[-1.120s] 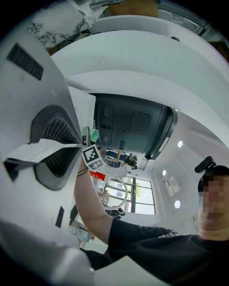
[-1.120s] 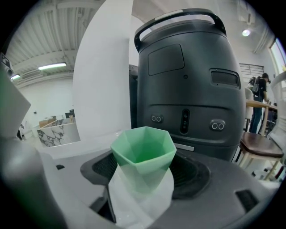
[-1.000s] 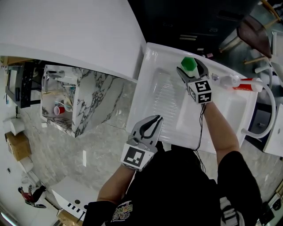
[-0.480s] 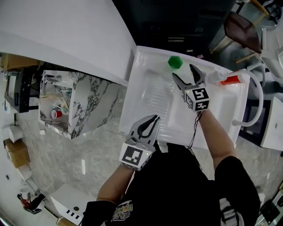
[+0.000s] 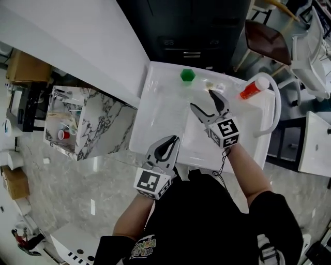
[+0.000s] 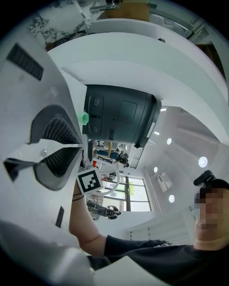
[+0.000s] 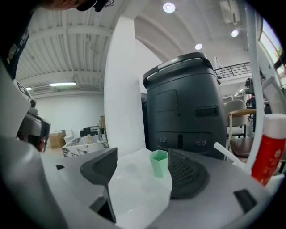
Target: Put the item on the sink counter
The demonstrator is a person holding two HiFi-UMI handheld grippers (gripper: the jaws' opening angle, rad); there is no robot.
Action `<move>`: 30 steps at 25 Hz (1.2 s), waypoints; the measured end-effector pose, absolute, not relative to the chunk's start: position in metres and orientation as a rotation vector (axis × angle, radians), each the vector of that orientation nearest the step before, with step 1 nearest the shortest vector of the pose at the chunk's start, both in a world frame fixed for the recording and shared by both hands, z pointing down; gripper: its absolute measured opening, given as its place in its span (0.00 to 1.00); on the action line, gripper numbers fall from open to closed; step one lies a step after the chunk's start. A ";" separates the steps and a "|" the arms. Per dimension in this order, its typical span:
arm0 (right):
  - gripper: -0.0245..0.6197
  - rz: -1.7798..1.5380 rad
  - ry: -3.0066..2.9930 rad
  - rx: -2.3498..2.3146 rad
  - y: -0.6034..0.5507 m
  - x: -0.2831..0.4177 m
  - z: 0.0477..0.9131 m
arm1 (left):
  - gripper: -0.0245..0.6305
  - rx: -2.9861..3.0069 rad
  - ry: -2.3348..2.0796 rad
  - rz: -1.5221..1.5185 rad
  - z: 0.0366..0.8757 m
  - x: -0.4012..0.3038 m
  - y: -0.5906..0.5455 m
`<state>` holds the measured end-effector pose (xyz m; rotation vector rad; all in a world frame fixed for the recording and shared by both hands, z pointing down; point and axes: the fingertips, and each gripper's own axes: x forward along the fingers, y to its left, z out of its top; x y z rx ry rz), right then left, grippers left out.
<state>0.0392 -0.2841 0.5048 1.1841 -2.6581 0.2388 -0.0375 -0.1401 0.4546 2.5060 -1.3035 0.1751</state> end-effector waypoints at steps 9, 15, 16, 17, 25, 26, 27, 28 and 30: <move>0.26 0.209 -2.737 1.152 -0.235 0.041 0.466 | 0.07 2.492 -1.425 0.155 0.429 -0.051 -0.111; 0.12 0.230 -2.757 1.157 -0.201 0.024 0.454 | 0.07 2.505 -1.425 0.146 0.423 -0.071 -0.094; 0.12 0.232 -2.754 1.164 -0.195 0.021 0.452 | 0.07 2.515 -1.413 0.145 0.422 -0.074 -0.091; 0.12 0.234 -2.750 1.173 -0.189 0.017 0.450 | 0.07 2.525 -1.400 0.143 0.421 -0.078 -0.089; 0.12 0.247 -2.694 1.317 -0.128 -0.010 0.432 | 0.07 2.619 -1.240 0.122 0.420 -0.101 -0.061; 0.12 0.250 -2.688 1.342 -0.119 -0.012 0.429 | 0.07 2.630 -1.219 0.121 0.421 -0.104 -0.057; 0.12 0.252 -2.681 1.365 -0.111 -0.015 0.427 | 0.07 2.638 -1.199 0.120 0.421 -0.107 -0.054; 0.12 0.254 -2.674 1.386 -0.103 -0.017 0.425 | 0.07 2.645 -1.180 0.118 0.422 -0.109 -0.050; 0.12 0.258 -2.658 1.425 -0.087 -0.022 0.422 | 0.07 2.658 -1.139 0.108 0.423 -0.114 -0.043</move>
